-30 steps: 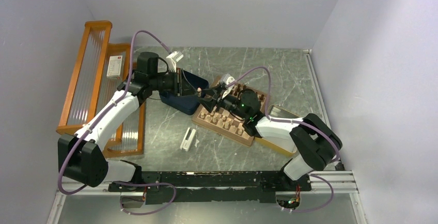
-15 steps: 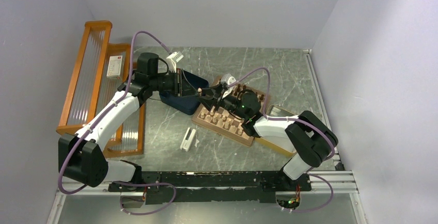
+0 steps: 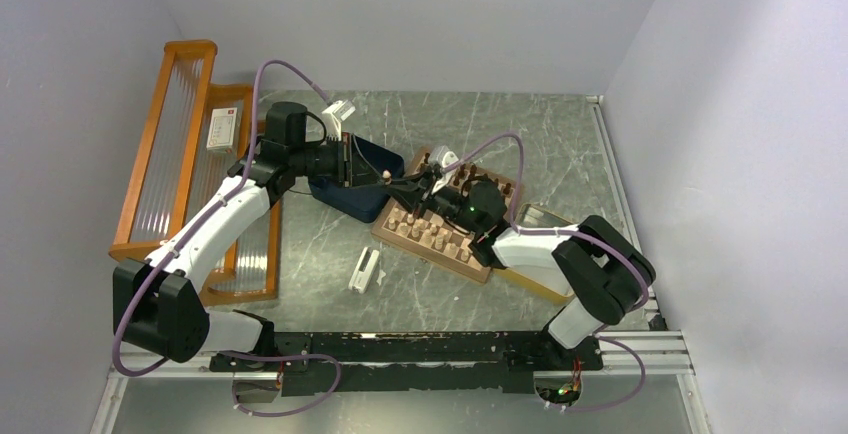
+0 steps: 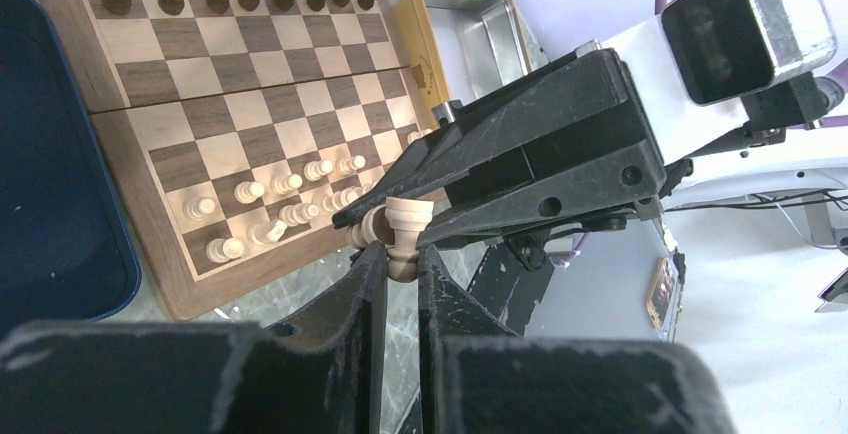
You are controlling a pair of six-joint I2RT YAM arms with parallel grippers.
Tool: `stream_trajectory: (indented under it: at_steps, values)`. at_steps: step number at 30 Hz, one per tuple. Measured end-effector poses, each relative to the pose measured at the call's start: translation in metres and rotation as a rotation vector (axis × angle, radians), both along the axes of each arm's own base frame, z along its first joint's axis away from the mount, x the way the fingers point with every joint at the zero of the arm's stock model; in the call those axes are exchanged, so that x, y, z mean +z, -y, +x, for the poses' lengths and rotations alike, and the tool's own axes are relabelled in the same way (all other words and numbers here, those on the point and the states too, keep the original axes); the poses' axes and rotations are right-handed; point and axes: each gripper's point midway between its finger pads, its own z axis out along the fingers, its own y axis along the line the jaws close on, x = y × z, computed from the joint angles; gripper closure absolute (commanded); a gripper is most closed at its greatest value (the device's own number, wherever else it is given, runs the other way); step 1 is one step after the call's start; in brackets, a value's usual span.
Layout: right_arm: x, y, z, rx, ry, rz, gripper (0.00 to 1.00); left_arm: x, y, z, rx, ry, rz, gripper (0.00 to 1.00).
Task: Set up the chess pieces on the board
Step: Place the chess piece on the chessboard.
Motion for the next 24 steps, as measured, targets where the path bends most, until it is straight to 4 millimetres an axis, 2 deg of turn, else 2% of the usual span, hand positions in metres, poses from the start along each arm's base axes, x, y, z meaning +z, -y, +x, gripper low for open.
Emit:
stream_trajectory:
  at_steps: [9,16,21,24]
  values:
    - [-0.019,0.015,-0.006,-0.047,-0.139,-0.087,0.99,-0.007,-0.004,0.008,0.023,0.036,0.039,0.95]
    - [-0.035,0.032,0.007,-0.142,-0.409,-0.209,0.98,-0.025,-0.028,0.036,0.169,0.148,0.200,0.95]
    - [-0.051,0.064,0.015,-0.241,-0.593,-0.344,0.98,-0.025,-0.056,0.037,0.284,0.252,0.300,0.95]
    - [-0.052,0.087,0.019,-0.299,-0.669,-0.433,0.99,-0.020,-0.069,0.035,0.336,0.308,0.327,0.95]
